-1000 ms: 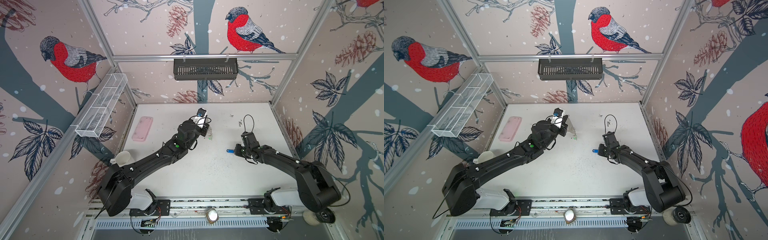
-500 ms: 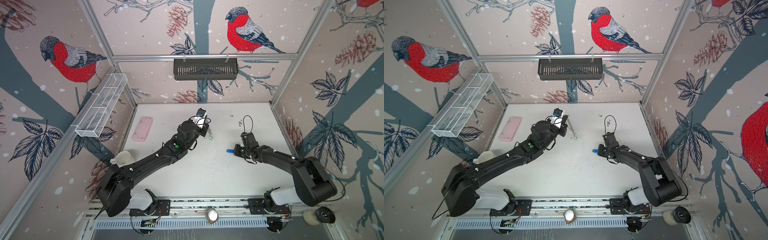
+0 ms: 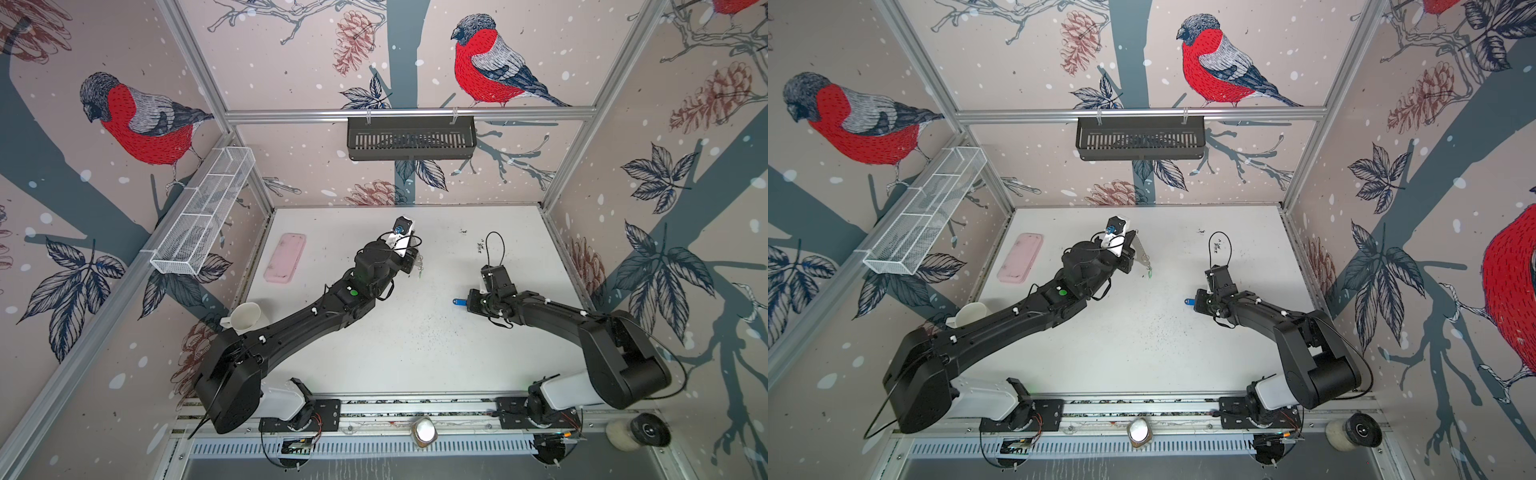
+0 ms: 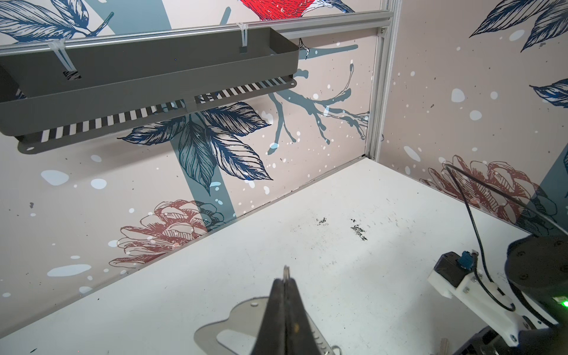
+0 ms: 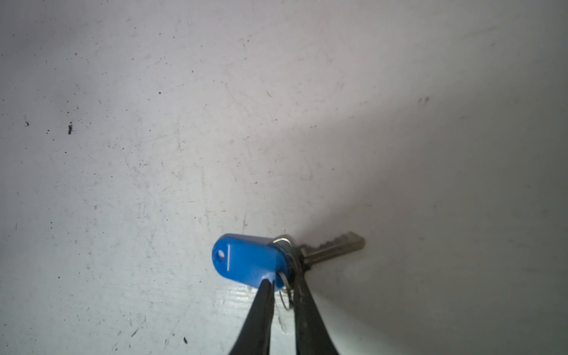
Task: Attach keys to a key ring
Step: Pick up the key from the center of the table.
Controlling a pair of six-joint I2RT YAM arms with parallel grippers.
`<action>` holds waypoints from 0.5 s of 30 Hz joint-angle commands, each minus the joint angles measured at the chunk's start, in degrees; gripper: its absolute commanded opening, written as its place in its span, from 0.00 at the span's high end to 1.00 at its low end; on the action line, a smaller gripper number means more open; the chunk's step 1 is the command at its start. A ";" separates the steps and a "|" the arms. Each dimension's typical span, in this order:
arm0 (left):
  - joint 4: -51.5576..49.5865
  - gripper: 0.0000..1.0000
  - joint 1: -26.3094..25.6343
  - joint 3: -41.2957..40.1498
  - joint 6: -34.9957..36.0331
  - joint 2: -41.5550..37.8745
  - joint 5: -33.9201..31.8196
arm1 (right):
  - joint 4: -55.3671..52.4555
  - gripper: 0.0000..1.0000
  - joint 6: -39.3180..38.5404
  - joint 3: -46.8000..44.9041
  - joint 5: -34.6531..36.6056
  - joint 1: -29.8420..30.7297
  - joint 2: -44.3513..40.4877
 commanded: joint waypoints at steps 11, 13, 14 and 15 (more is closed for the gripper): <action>1.74 1.00 -0.13 0.38 0.45 -0.48 0.60 | 1.20 0.88 -0.12 0.40 -0.43 0.06 0.69; 1.73 1.00 -0.09 0.33 0.45 -0.48 0.61 | 1.24 0.89 -0.20 0.48 -0.43 0.07 0.78; 1.62 1.00 -0.06 0.26 0.45 -0.48 0.58 | 1.20 0.90 -0.20 0.40 -0.43 0.07 0.87; 1.66 1.00 -0.11 0.28 0.50 -0.48 0.54 | 1.19 0.90 -0.20 0.48 -0.44 0.08 0.87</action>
